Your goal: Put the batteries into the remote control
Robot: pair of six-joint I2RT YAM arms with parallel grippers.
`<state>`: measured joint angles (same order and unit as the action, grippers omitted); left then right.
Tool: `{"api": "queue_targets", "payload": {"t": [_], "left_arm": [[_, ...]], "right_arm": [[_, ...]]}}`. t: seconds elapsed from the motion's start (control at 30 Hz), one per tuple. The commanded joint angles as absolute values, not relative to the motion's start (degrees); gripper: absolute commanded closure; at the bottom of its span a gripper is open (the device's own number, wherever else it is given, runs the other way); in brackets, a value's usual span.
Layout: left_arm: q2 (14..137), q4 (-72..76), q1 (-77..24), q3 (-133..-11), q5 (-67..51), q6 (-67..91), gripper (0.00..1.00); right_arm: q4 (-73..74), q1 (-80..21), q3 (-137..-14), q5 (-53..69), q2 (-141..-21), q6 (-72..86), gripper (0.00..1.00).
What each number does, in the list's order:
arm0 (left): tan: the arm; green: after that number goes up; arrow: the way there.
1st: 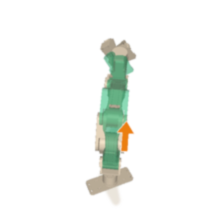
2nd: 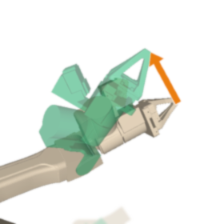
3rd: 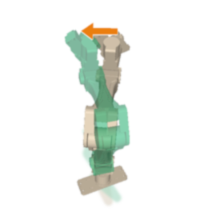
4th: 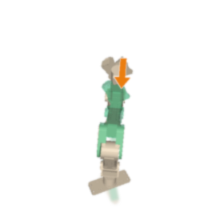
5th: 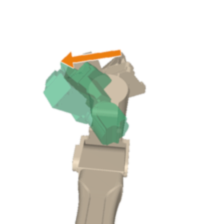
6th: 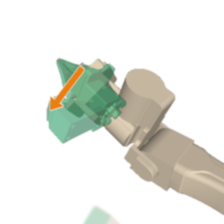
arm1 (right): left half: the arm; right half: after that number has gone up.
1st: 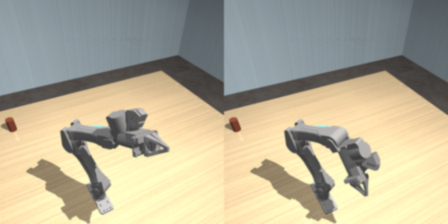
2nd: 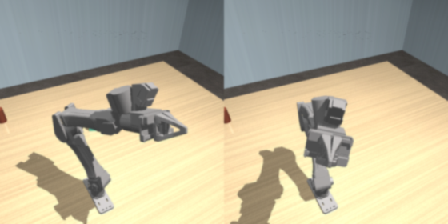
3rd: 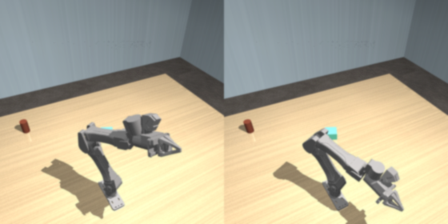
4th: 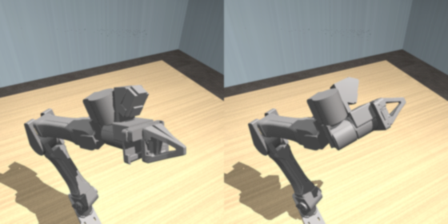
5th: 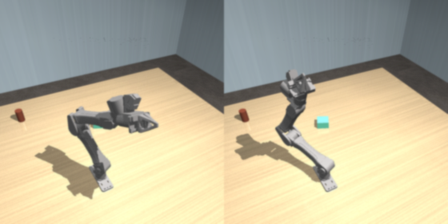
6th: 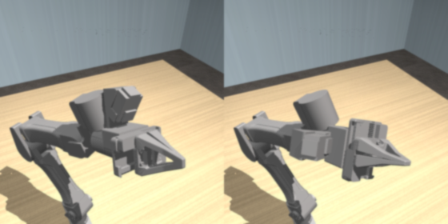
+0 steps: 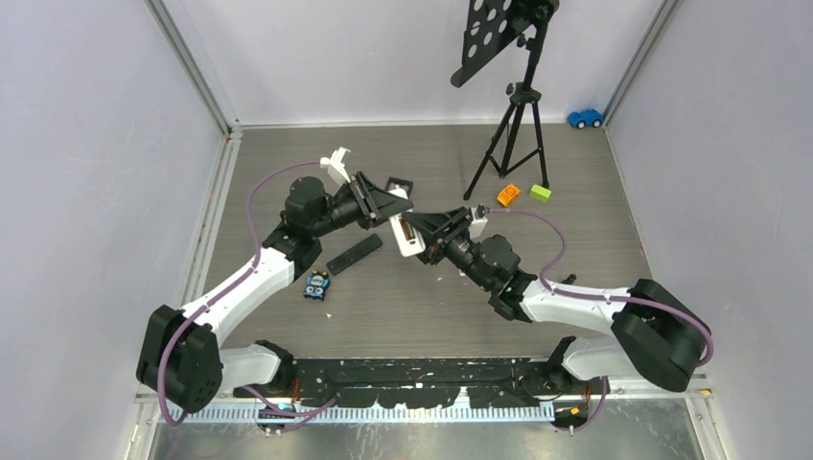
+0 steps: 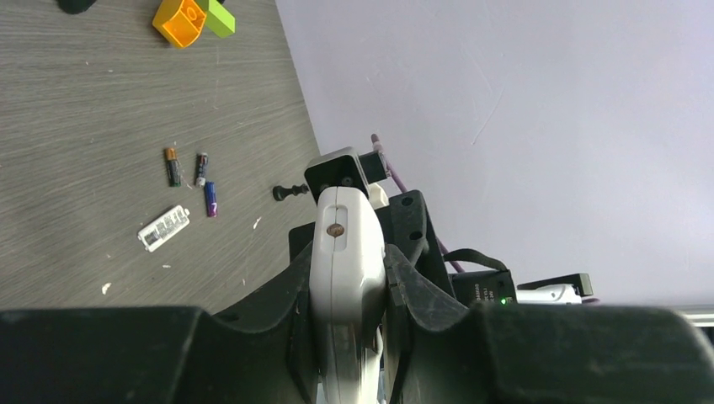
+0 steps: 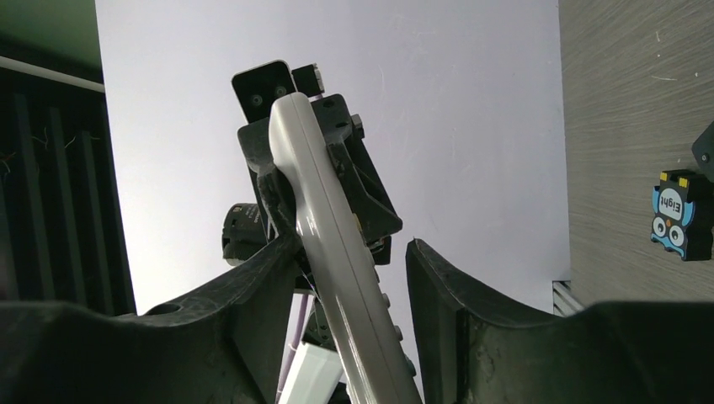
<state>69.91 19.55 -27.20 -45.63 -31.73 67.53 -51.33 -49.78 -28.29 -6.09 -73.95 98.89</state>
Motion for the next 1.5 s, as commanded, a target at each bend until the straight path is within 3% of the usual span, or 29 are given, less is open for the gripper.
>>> {"api": "queue_targets", "payload": {"t": [0.0, 0.17, 0.37, 0.4, 0.5, 0.57, 0.67, 0.77, 0.93, 1.07, 1.23, 1.47], "left_arm": [[69.73, 23.01, -26.89, -46.03, -33.14, 67.65, 1.00], [69.59, 20.86, -26.89, -46.64, -32.84, 68.81, 1.00], [69.26, 18.85, -26.89, -47.34, -32.82, 69.62, 1.00], [69.26, 18.81, -26.85, -47.45, -32.97, 69.53, 1.00], [69.30, 18.47, -26.60, -47.74, -33.42, 68.22, 1.00], [69.72, 18.36, -26.25, -48.23, -35.09, 66.74, 1.00], [70.54, 17.64, -26.15, -49.65, -37.85, 63.61, 1.00], [71.65, 17.36, -26.19, -51.60, -42.06, 60.87, 1.00], [72.66, 15.85, -26.19, -54.11, -48.10, 57.62, 1.00], [72.37, 13.42, -26.19, -54.62, -49.30, 55.39, 1.00], [72.07, 12.39, -26.19, -54.32, -49.66, 54.30, 1.00], [71.92, 10.31, -26.19, -54.79, -48.92, 53.15, 1.00]], "right_arm": [[-56.40, -49.18, -29.32, -4.39, -75.55, 100.51, 0.48], [-58.09, -48.82, -28.44, -3.80, -76.63, 100.82, 0.57], [-55.88, -48.91, -27.49, -4.57, -74.82, 97.85, 0.60], [-55.54, -48.88, -27.20, -4.75, -74.30, 97.01, 0.53], [-56.18, -48.87, -25.32, -6.12, -72.35, 92.86, 0.17], [-57.11, -48.80, -23.72, -7.33, -70.50, 88.69, 0.08], [-57.17, -48.61, -22.75, -6.22, -68.11, 80.86, 0.05], [-56.66, -47.29, -23.95, 2.59, -67.02, 71.81, 0.07], [-47.36, -45.85, -27.35, 12.19, -65.15, 62.13, 0.21], [-40.98, -45.79, -29.33, 11.42, -63.64, 58.27, 0.29], [-33.84, -45.79, -31.55, 7.93, -62.75, 55.53, 0.30], [-17.99, -45.79, -34.52, -3.64, -61.61, 52.36, 0.47]]}}
